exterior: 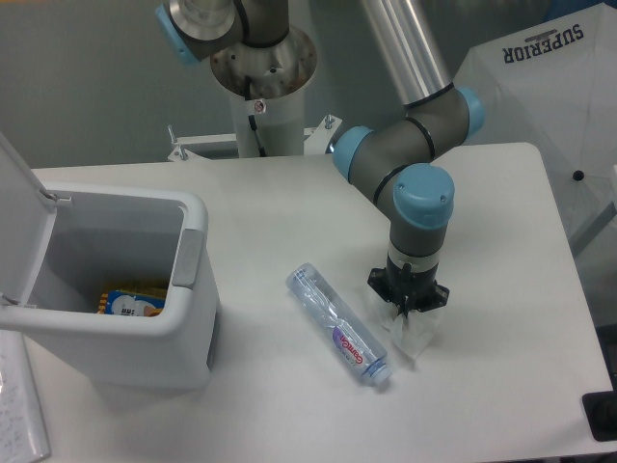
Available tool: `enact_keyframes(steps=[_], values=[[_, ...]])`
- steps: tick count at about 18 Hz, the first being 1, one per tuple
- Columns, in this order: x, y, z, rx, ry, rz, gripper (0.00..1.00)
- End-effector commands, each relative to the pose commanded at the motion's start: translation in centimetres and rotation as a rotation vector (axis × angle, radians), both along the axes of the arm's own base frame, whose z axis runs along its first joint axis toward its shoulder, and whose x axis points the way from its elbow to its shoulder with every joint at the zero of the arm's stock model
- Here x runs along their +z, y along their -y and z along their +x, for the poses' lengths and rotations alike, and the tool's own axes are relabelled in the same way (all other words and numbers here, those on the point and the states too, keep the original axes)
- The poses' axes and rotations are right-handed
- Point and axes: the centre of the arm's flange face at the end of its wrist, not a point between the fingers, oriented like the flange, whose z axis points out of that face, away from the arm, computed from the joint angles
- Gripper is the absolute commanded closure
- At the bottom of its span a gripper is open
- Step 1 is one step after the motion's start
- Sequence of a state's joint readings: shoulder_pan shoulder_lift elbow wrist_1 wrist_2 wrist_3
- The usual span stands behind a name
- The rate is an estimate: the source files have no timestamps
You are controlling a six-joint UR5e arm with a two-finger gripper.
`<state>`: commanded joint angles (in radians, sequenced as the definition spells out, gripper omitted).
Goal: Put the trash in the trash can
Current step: 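Lower the gripper and close it on the plastic bag, then lift the bag and carry it over the white trash bin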
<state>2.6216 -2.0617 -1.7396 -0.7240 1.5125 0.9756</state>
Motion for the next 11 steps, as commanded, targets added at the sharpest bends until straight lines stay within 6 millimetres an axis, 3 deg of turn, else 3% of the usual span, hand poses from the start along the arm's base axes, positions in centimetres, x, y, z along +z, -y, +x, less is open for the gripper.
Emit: enact_keyframes(steps=[5, 8, 11], values=[[1.2, 0.2, -0.9, 0.007, -0.004, 0.04, 1.0], [6.1, 1.3, -2.1, 0.025, -0.04, 0.145, 1.0], [9.3, 1.2, -3.8, 0.036, -0.042, 0.26, 1.0]])
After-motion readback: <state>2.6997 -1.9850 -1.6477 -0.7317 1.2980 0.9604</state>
